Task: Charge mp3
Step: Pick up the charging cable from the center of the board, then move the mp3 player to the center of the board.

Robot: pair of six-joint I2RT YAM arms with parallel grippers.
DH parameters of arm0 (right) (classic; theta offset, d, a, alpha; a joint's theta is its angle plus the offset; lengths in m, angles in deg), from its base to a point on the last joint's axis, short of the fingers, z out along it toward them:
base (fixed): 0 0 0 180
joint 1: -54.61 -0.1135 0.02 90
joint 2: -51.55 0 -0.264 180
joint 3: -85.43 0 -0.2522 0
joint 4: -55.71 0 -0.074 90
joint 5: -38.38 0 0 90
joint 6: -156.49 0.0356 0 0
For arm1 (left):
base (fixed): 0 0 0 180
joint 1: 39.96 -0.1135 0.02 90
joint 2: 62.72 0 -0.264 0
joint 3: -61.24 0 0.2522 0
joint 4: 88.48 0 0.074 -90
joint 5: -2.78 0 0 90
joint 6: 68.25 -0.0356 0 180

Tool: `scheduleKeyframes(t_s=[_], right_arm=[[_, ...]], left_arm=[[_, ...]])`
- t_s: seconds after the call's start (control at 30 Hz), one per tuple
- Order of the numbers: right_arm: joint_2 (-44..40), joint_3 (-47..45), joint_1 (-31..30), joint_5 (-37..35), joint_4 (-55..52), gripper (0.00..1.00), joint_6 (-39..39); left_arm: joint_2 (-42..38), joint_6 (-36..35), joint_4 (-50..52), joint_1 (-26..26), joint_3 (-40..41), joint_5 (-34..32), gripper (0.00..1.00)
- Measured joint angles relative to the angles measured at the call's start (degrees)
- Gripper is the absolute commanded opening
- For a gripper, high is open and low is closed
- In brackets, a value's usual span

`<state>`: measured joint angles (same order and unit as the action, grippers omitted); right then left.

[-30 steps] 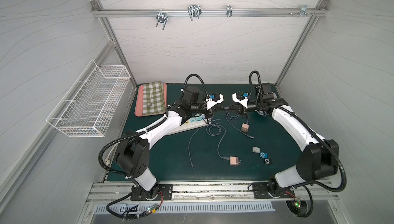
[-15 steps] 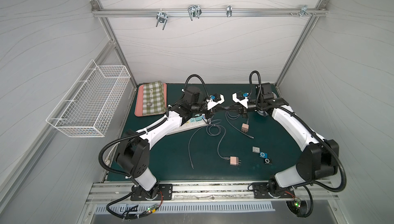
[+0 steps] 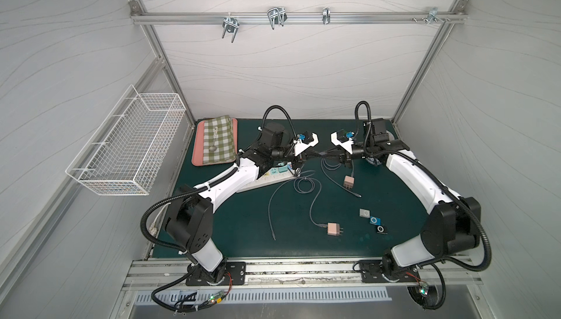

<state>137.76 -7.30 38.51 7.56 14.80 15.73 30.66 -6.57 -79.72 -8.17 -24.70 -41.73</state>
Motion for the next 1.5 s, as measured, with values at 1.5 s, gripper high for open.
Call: scheduleKeyframes(t_s=[1.5], right_arm=[[-14.3,-28.2,6.4,-53.9,-25.6,0.60,82.0]], left_arm=[[-2.1,-4.2,3.5,-5.5,6.1,-2.2,0.00]])
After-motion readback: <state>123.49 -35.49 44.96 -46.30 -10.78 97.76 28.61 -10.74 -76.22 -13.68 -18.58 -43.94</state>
